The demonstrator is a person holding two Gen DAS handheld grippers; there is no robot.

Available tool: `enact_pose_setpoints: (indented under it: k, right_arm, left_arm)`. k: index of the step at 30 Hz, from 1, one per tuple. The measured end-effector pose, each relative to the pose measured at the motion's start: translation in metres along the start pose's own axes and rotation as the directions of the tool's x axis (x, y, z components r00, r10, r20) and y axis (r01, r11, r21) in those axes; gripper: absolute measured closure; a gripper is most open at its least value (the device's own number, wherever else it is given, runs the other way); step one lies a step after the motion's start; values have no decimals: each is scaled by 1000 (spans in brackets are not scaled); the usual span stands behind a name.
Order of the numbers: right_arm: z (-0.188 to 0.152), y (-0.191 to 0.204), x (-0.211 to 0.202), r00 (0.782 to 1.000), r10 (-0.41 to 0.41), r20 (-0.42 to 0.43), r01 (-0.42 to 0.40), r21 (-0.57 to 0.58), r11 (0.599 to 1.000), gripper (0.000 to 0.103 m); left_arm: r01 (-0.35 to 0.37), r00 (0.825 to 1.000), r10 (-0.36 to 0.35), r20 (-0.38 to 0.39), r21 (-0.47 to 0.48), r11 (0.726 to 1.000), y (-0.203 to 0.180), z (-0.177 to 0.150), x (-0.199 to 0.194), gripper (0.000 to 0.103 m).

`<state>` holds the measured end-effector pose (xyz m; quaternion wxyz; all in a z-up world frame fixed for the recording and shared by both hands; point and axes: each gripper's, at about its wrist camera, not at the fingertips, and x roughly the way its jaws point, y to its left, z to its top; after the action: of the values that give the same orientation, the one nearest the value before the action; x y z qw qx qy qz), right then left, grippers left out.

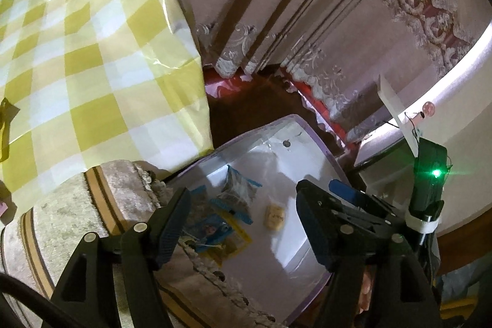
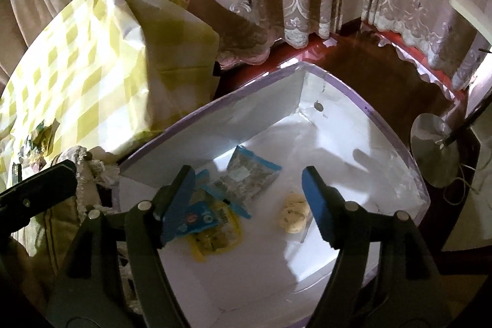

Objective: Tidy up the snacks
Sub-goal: 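Move both tools back over the snack pile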

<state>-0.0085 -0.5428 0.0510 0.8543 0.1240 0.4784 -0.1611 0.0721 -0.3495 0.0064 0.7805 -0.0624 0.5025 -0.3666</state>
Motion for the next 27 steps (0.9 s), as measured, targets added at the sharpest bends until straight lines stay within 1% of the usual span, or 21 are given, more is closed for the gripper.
enact_pose_setpoints:
  k: [5,7,14,19,20,24,27]
  right_arm:
    - [2,13,-5,1000,21,8,-21,-25,999,27]
    - [2,22,-7,999,35,7,-35,-41,999,27]
    - [2,67,-14,994,108,9,-107,-101,989,27]
    - [-1,113,-21,982,187,17,-183,-134,974,27]
    - [-3,120,-22,979,203,16,-199,-137,970,27]
    - [-10,157,-24,968,253,-4,-249,-174,953,25]
    - [-15,180,-25,966,259,-16,-256,-224,940,25]
  left_arm:
    - [-37,998,38,41,-12,999,8,0,-14,31]
    - [-65,996,66,62,-22,998,14,0,-22,31]
    - [-149,977,159,141,-80,986,46,-5,-58,31]
    - [-196,955,225,191,-161,967,82,-16,-92,31]
    - [-209,949,243,201,-178,962,90,-20,-100,31]
    - [-246,923,307,233,-258,934,127,-36,-134,31]
    - [-270,901,358,243,-332,904,157,-52,-159,31]
